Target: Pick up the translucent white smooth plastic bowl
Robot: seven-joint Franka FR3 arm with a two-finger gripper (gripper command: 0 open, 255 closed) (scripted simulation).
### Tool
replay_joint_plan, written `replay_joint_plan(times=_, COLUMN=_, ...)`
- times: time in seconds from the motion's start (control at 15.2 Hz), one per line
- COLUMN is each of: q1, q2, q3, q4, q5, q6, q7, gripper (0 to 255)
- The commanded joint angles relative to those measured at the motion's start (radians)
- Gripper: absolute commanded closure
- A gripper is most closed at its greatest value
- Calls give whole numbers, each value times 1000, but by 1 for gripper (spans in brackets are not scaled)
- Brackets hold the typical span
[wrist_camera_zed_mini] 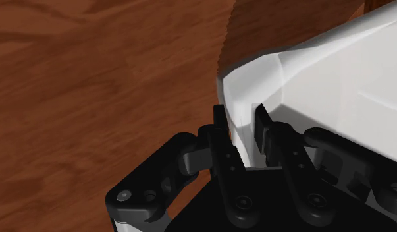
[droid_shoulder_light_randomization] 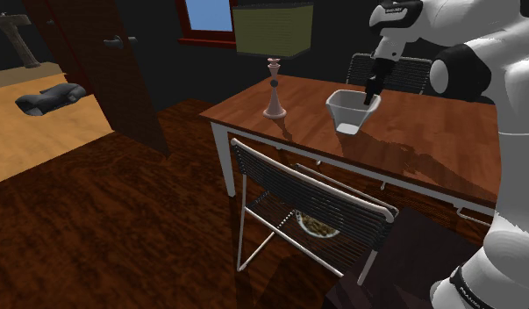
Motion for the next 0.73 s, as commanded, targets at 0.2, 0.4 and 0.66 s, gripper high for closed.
replay_joint_plan(times=0.2, q1=-14, q2=4, q3=1, q4=59, q5=2, q6=-53, q7=17, gripper=255)
replay_joint_plan(times=0.4, q1=-28, q2=11, q3=3, q4=112, q5=7, q6=-96, q7=30, gripper=255)
replay_joint_plan(times=0.66, q1=-51, q2=27, q3=7, q4=195, q5=17, q6=-157, q7=49, gripper=255)
